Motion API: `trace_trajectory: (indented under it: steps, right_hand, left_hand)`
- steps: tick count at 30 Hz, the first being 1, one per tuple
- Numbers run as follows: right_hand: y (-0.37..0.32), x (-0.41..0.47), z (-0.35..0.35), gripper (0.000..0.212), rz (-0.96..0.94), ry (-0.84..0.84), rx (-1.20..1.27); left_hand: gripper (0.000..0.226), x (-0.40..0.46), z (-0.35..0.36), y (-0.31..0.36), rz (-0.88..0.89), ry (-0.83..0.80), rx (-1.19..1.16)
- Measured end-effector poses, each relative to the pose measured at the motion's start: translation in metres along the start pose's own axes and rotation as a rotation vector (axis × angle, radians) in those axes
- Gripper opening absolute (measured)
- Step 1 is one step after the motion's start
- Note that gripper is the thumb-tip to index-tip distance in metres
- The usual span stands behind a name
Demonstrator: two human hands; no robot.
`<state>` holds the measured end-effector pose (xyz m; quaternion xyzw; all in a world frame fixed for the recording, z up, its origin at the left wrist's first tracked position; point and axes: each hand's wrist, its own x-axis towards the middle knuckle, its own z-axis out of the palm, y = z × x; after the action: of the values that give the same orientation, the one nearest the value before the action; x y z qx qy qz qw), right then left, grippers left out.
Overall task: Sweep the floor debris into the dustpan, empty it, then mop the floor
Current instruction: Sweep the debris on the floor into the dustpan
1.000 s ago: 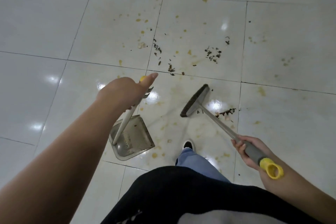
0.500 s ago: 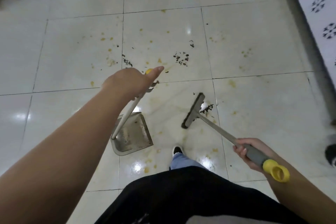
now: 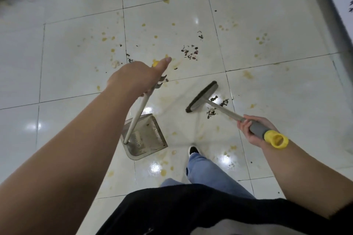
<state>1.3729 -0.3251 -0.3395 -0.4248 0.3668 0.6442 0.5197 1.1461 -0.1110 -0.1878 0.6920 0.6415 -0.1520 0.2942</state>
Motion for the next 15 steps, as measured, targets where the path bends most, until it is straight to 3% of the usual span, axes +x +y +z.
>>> trace_trajectory:
  steps: [3, 9, 15]
  right_hand:
    - [-0.008, -0.012, -0.014, 0.022, -0.004, 0.053, -0.038]
    - [0.017, -0.022, 0.000, 0.013, 0.019, 0.028, -0.178]
    - [0.028, -0.006, 0.014, 0.012, 0.090, -0.070, 0.065]
  left_hand:
    - [0.088, 0.001, 0.006, 0.009, -0.008, -0.023, 0.017]
    - [0.089, -0.002, 0.021, 0.028, 0.001, -0.021, 0.029]
    - [0.089, 0.002, 0.021, 0.033, -0.042, -0.050, 0.041]
